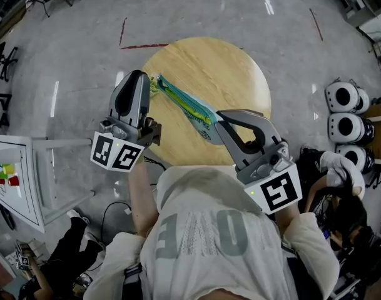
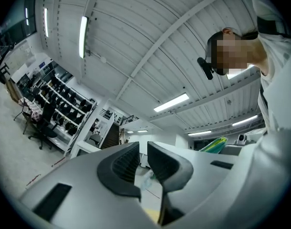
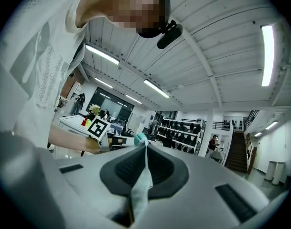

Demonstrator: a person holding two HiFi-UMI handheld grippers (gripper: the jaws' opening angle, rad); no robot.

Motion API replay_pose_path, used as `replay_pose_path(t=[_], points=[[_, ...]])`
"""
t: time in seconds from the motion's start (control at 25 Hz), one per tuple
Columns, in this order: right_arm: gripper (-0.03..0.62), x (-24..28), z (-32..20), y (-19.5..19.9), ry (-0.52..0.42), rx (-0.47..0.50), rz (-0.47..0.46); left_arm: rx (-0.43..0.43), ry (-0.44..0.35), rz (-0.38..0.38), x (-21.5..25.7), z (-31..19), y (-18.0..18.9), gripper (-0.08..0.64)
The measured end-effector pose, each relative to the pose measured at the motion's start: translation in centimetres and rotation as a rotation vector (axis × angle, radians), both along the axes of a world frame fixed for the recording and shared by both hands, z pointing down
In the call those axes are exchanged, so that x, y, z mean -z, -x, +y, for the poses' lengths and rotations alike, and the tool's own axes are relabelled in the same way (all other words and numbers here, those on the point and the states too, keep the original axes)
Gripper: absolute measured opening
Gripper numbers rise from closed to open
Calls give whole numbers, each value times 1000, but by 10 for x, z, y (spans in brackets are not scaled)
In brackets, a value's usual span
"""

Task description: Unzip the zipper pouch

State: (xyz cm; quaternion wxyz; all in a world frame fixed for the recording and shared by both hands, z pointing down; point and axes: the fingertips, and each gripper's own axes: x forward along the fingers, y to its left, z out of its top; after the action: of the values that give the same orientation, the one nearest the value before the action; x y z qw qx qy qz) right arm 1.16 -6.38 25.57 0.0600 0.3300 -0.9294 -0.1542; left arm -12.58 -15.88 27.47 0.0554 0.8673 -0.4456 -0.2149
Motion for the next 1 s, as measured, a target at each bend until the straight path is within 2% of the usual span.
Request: replay_pose_path(t=[0.16,0.24,0.4,0.56,0.76,1.0], points=[[32,-12,-21,-4,0,-13,65,37,-21,41,13,2,14,29],[34,-28,-35,-7,9,-26,121,76,-44,15,19,6,19,29],[34,-77,-72,-19,43,-73,318,141,-93,-52,32,16,23,28],[34,-112,-111,-31,36,-98,458,196,-119,-97,42,23,25,28],[34,-163,-144,-35,68,-74,675,259,-132,-149,48,33,28,28],[34,-228,-154,-26,82,-106,851,266,-157,-226,50,39,17,28]])
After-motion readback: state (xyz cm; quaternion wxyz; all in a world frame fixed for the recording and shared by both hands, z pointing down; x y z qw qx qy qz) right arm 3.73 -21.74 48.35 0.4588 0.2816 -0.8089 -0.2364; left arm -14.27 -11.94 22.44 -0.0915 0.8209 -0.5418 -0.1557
